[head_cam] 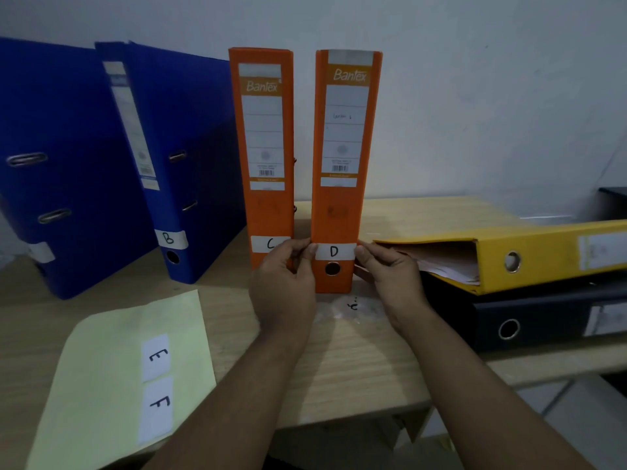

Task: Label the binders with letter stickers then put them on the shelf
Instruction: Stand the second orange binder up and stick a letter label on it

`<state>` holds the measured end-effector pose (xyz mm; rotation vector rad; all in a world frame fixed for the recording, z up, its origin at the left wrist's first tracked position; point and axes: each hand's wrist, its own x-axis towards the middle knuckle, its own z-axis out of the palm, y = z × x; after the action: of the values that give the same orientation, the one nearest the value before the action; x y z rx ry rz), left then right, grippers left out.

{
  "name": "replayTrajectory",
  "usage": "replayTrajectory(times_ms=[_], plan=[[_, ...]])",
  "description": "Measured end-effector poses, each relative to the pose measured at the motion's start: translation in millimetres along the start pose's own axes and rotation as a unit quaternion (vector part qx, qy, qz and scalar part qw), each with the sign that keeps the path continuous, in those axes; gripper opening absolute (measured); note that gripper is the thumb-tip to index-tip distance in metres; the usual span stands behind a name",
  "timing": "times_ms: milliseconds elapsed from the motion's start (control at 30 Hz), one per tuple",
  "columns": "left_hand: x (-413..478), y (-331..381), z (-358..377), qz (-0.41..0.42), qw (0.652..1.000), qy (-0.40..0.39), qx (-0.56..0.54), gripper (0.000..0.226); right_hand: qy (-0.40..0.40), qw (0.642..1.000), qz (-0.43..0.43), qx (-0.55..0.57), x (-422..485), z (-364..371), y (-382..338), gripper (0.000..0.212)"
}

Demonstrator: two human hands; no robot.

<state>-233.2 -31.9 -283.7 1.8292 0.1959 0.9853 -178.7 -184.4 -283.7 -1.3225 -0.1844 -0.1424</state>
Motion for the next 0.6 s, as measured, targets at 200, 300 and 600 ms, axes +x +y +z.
replayTrajectory(times_ms=[200,300,600], plan=[[-1.6,0.3,-1.7,0.000,1.000,-0.014,0.001,0.032,-0.022,0.998,0.039,0.034,1.4,-3.6,-1.9,0.027],[-3.5,4.7,-2.4,-0.008,1.000,-0.022,-0.006,0.033,-0.023,0.998,0.046,0.042,2.1,-5.7,-3.5,0.020],[-3.0,0.5,-2.2,-0.026,0.999,-0.034,-0.022,0.020,-0.041,0.997,0.041,0.049,1.7,-6.2,-0.7,0.029]])
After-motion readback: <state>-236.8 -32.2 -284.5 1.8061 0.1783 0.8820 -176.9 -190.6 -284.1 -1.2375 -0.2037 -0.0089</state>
